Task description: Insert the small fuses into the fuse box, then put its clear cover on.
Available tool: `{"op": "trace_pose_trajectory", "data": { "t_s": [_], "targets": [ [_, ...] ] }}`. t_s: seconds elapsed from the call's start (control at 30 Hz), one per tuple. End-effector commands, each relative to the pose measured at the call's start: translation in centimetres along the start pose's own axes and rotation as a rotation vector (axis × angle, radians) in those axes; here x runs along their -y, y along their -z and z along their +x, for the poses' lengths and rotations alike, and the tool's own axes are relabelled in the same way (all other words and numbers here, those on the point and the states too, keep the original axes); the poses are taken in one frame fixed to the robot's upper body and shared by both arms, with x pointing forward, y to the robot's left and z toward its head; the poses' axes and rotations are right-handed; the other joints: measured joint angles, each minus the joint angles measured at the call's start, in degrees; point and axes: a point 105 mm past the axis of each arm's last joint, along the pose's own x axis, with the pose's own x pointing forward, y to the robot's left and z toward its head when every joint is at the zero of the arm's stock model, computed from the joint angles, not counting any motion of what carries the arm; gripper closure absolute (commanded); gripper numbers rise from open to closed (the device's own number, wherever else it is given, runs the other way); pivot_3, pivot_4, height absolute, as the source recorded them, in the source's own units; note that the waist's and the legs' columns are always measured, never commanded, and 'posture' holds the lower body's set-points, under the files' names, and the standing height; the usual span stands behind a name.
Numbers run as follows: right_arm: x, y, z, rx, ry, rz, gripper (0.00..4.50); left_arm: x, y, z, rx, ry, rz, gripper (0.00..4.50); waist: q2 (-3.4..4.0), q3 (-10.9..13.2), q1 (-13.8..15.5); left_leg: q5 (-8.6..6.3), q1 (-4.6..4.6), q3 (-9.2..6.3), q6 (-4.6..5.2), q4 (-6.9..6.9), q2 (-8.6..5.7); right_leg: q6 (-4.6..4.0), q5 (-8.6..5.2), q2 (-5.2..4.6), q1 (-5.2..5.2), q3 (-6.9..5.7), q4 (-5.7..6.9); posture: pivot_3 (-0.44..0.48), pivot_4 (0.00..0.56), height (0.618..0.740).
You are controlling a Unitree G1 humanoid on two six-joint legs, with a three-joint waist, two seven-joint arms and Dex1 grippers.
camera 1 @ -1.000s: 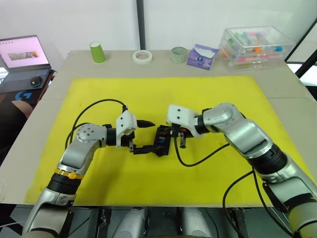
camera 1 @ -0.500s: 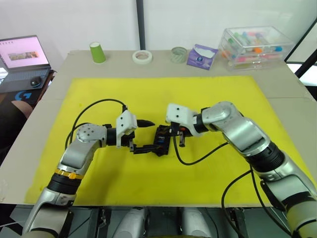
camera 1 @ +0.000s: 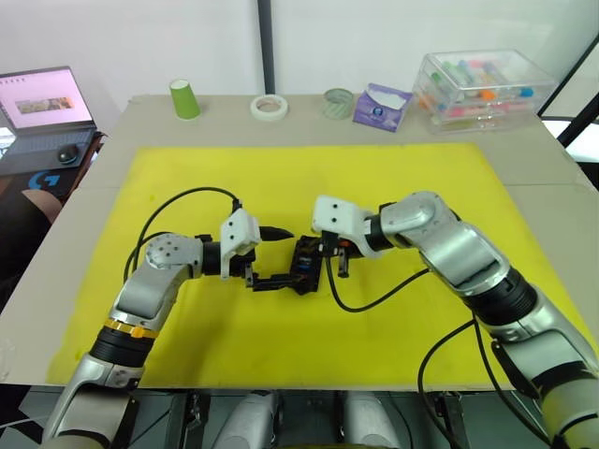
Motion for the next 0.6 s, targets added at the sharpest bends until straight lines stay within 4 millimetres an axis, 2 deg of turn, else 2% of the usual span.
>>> {"op": "trace_pose_trajectory", "data": {
  "t_s": [0.03, 0.1, 0.33, 0.6],
  "targets": [
    [-0.5, -0.4, 0.0, 0.015, -0.016, -0.015, 3.79, -0.1, -0.9, 0.0, 0.015, 0.002, 0.043, 0.00, 0.00, 0.0, 0.0, 0.00, 0.00, 0.00, 0.00, 0.00, 0.00, 0.00, 0.00, 0.00, 0.00, 0.00, 0.00, 0.000, 0.150, 0.740],
    [-0.5, -0.5, 0.0, 0.026, -0.013, -0.009, 3.21, -0.1, -0.9, 0.0, 0.014, 0.001, 0.043, 0.00, 0.00, 0.0, 0.0, 0.00, 0.00, 0.01, 0.00, 0.00, -0.01, 0.00, 0.00, -0.01, 0.00, 0.00, 0.00, 0.000, 0.150, 0.740],
    [-0.1, -0.9, -0.1, 0.045, 0.002, -0.004, 3.21, -0.2, -0.8, -0.1, 0.013, -0.001, 0.046, 0.00, 0.00, 0.0, 0.0, 0.00, 0.00, 0.00, 0.00, 0.00, 0.00, 0.00, 0.00, 0.00, 0.00, 0.00, 0.00, 0.000, 0.150, 0.740],
    [0.8, -2.2, -1.0, 0.124, 0.024, 0.023, 3.21, -0.3, -0.8, -0.1, 0.010, -0.002, 0.046, 0.00, 0.00, 0.0, 0.1, 0.00, 0.00, 0.00, 0.00, 0.00, -0.01, 0.00, 0.00, 0.00, 0.00, 0.00, 0.00, 0.000, 0.150, 0.740]
  ]
}}
